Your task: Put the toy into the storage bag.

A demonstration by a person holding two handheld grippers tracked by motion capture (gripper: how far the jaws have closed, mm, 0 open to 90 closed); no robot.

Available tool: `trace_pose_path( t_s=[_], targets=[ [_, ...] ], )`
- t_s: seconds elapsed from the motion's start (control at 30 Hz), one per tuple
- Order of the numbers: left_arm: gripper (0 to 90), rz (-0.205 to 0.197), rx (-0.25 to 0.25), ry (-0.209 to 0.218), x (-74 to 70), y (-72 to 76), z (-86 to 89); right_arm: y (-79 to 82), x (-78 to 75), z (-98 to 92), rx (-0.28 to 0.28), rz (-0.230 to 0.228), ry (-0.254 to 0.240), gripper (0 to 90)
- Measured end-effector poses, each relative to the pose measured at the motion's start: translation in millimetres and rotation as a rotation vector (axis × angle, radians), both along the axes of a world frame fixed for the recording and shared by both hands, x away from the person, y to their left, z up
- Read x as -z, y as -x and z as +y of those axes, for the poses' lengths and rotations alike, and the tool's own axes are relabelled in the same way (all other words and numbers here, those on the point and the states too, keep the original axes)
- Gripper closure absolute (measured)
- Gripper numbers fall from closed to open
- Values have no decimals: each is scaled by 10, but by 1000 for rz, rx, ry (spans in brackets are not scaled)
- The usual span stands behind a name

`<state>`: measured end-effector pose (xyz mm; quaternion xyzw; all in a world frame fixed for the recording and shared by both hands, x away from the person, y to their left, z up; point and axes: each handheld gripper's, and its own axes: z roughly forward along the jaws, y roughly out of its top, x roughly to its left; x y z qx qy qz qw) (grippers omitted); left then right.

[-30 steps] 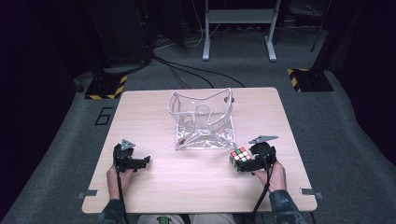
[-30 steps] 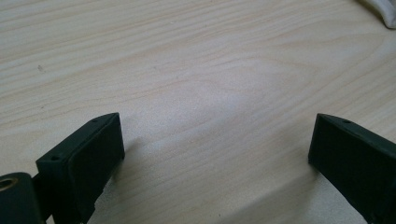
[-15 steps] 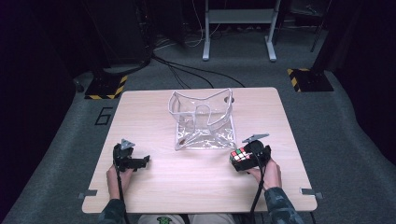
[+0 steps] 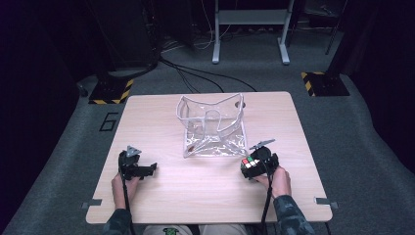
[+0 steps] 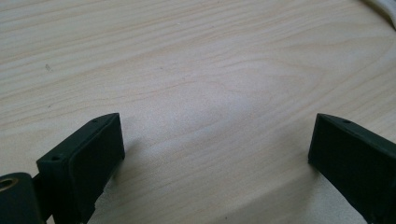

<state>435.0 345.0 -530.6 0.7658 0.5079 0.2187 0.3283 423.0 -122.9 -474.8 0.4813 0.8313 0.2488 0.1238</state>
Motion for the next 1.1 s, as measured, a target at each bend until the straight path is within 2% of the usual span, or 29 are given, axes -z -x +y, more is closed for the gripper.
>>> trace_pose_path(
  t_s=[0.03,0.07,0.1,0.17,0.27,0.43,0.57,0.83,1.1],
  targets=[
    [34,2,0,1,0,1,-1,-6,2,3,5,3,9,176],
    [34,1,0,1,0,1,0,-6,2,3,5,3,9,176],
    [34,0,0,0,0,0,0,-12,6,3,7,8,9,226],
    [34,2,0,1,0,1,-1,-15,10,6,12,13,12,238],
    [34,0,0,0,0,0,0,-21,11,6,5,22,12,314],
    [34,-3,-1,2,3,-1,-1,-11,-11,20,11,3,33,331],
    [34,-3,-1,2,2,-1,-1,-15,-23,3,13,7,27,332],
    [34,-3,-1,2,3,-1,-1,-4,-151,-23,4,-34,20,332],
    [34,1,0,0,0,0,0,-8,-211,4,7,-46,16,333]
  ],
)
